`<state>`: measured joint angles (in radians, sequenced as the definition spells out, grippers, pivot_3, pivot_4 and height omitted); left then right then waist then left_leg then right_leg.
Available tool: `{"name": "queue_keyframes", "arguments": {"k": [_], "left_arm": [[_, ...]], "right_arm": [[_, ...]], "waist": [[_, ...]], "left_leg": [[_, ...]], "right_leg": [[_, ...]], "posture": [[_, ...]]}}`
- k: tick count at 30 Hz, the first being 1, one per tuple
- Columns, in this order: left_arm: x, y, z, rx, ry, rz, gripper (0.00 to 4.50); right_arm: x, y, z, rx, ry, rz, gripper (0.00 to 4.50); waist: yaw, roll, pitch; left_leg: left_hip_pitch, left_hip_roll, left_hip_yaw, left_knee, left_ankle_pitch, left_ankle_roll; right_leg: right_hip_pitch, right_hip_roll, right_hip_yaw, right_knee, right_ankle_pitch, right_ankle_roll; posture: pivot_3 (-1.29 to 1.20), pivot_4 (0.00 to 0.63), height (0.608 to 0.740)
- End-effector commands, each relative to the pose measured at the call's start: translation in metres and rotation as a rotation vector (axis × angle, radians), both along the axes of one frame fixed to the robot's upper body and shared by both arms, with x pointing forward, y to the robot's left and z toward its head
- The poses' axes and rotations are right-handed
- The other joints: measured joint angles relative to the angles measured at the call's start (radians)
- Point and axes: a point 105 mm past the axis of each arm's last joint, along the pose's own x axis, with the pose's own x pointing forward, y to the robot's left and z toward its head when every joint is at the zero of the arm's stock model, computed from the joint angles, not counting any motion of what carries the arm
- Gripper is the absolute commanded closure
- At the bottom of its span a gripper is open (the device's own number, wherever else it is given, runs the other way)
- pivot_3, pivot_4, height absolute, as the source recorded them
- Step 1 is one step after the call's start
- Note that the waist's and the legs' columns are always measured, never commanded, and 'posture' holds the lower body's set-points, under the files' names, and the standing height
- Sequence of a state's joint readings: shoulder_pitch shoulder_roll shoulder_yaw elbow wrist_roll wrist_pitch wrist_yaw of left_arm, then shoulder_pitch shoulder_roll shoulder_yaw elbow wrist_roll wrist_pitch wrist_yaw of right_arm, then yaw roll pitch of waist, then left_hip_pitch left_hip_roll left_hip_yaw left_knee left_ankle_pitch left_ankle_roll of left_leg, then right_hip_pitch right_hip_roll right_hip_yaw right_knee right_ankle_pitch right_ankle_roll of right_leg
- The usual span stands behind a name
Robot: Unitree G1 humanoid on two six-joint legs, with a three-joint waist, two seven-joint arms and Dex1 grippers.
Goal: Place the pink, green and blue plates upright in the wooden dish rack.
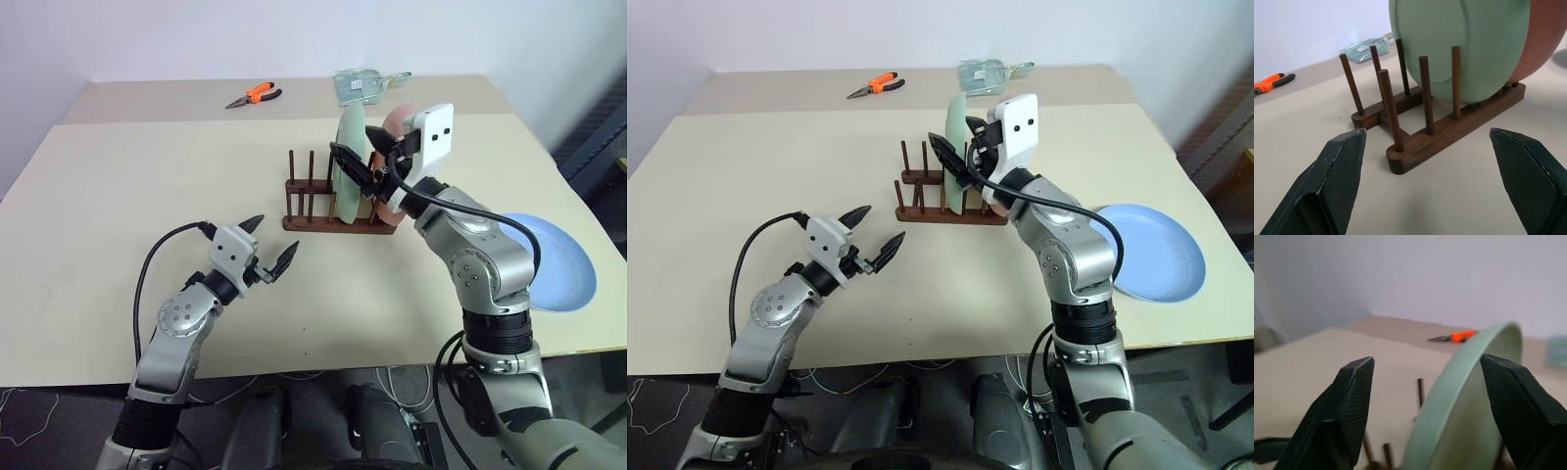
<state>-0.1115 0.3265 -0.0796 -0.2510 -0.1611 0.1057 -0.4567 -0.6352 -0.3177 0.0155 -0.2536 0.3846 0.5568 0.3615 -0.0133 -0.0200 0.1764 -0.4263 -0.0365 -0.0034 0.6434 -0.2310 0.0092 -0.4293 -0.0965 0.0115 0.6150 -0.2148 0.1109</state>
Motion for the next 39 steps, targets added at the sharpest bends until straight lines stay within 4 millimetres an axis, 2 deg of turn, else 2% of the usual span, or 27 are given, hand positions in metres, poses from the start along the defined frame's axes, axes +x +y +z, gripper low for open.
{"name": "queue_keyframes", "arguments": {"k": [1, 4, 6, 9, 11, 13, 15, 20, 24, 27, 30, 34, 37, 38, 39], "left_arm": [[-0.003, -0.005, 0.010, 0.001, -0.037, -0.024, 0.34], [-0.002, -0.006, 0.010, 0.002, -0.037, -0.030, 0.34], [-0.002, -0.006, 0.010, 0.003, -0.037, -0.032, 0.34], [-0.001, -0.006, 0.010, 0.007, -0.037, -0.041, 0.34], [-0.002, -0.010, 0.008, 0.015, -0.029, -0.077, 0.34], [-0.002, -0.015, 0.006, 0.025, -0.020, -0.113, 0.34], [-0.002, -0.018, 0.004, 0.029, -0.015, -0.131, 0.34], [0.000, -0.028, 0.003, 0.044, -0.015, -0.186, 0.34], [0.003, -0.031, 0.003, 0.048, -0.017, -0.204, 0.34], [0.004, -0.032, 0.003, 0.051, -0.019, -0.213, 0.34], [0.004, -0.031, 0.003, 0.054, -0.021, -0.215, 0.34], [0.004, -0.030, 0.002, 0.058, -0.021, -0.212, 0.34], [0.002, -0.029, 0.001, 0.060, -0.020, -0.207, 0.34], [0.002, -0.028, 0.001, 0.061, -0.019, -0.205, 0.34], [0.002, -0.027, 0.000, 0.063, -0.019, -0.199, 0.34]], "right_arm": [[-0.014, -0.004, 0.036, -0.074, -0.202, -0.007, 0.85], [-0.017, -0.019, 0.052, -0.131, -0.298, -0.064, 0.85], [-0.018, -0.038, 0.065, -0.136, -0.334, -0.110, 0.85], [-0.015, -0.089, 0.074, -0.151, -0.322, -0.276, 0.04], [-0.018, -0.138, 0.055, -0.218, -0.244, -0.428, 0.04], [-0.025, -0.166, 0.032, -0.244, -0.151, -0.503, 0.04], [-0.030, -0.176, 0.007, -0.259, -0.050, -0.519, 0.04], [-0.048, -0.190, -0.089, -0.360, 0.277, -0.589, 0.04], [-0.055, -0.199, -0.128, -0.380, 0.417, -0.674, 0.04], [-0.057, -0.202, -0.143, -0.368, 0.482, -0.705, 0.92], [-0.055, -0.203, -0.148, -0.364, 0.508, -0.722, 2.42], [-0.050, -0.201, -0.145, -0.362, 0.500, -0.727, 4.47], [-0.046, -0.202, -0.136, -0.370, 0.469, -0.744, 4.47], [-0.043, -0.202, -0.127, -0.377, 0.432, -0.750, 4.47], [-0.038, -0.200, -0.110, -0.372, 0.360, -0.756, 4.47]], "waist": [[0.001, 0.000, 0.000], [0.001, 0.000, 0.000], [0.002, 0.000, 0.000], [0.009, 0.000, 0.000], [0.020, -0.001, 0.000], [0.031, -0.002, -0.001], [0.027, 0.000, 0.000], [0.017, 0.005, -0.001], [0.015, 0.006, -0.001], [0.020, 0.006, -0.001], [0.025, 0.006, -0.001], [0.023, 0.006, -0.001], [0.023, 0.006, -0.001], [0.024, 0.006, -0.001], [0.023, 0.006, -0.001]], "left_leg": [[0.000, 0.000, 0.000, 0.000, 0.000, 0.000], [0.000, 0.000, 0.000, 0.001, 0.000, 0.000], [0.000, 0.000, 0.000, 0.001, 0.000, 0.000], [-0.001, 0.000, 0.000, 0.002, 0.000, 0.001], [-0.001, 0.000, 0.000, 0.002, -0.001, 0.002], [-0.001, 0.000, 0.000, 0.002, -0.002, 0.003], [-0.001, 0.000, 0.000, 0.002, -0.002, 0.004], [0.000, 0.001, 0.003, 0.004, -0.002, 0.004], [0.000, 0.001, 0.003, 0.005, -0.002, 0.004], [0.000, 0.000, 0.003, 0.005, -0.002, 0.004], [0.000, 0.000, 0.003, 0.005, -0.002, 0.005], [0.000, 0.000, 0.003, 0.005, -0.002, 0.005], [0.000, 0.000, 0.003, 0.005, -0.002, 0.005], [0.000, 0.000, 0.003, 0.005, -0.002, 0.005], [0.000, 0.000, 0.003, 0.005, -0.002, 0.005]], "right_leg": [[0.000, 0.000, 0.000, 0.000, 0.000, 0.000], [0.000, 0.000, 0.000, 0.000, 0.000, 0.000], [0.001, 0.000, 0.000, 0.000, 0.000, 0.000], [0.001, 0.000, -0.001, -0.001, 0.000, 0.000], [0.002, -0.001, -0.001, -0.003, 0.000, 0.000], [0.004, -0.001, -0.002, -0.005, -0.001, 0.000], [0.005, -0.002, -0.001, -0.005, -0.001, 0.000], [0.004, -0.001, 0.002, -0.003, -0.001, 0.000], [0.003, -0.001, 0.002, -0.003, -0.001, 0.000], [0.003, 0.000, 0.002, -0.003, -0.001, 0.000], [0.003, 0.000, 0.002, -0.003, -0.001, 0.001], [0.003, 0.000, 0.002, -0.003, -0.001, 0.001], [0.004, 0.001, 0.002, -0.003, -0.001, 0.001], [0.004, 0.001, 0.002, -0.003, -0.001, 0.001], [0.004, 0.001, 0.002, -0.003, -0.001, 0.001]], "posture": [[0.00, 0.150, 0.738], [0.00, 0.150, 0.738], [0.00, 0.150, 0.738], [0.00, 0.150, 0.738], [0.00, 0.150, 0.738], [0.00, 0.150, 0.738], [0.00, 0.150, 0.738], [0.00, 0.150, 0.738], [0.00, 0.150, 0.738], [0.00, 0.150, 0.738], [0.00, 0.150, 0.738], [0.00, 0.150, 0.738], [0.00, 0.150, 0.738], [0.00, 0.150, 0.738], [0.00, 0.150, 0.738]]}}
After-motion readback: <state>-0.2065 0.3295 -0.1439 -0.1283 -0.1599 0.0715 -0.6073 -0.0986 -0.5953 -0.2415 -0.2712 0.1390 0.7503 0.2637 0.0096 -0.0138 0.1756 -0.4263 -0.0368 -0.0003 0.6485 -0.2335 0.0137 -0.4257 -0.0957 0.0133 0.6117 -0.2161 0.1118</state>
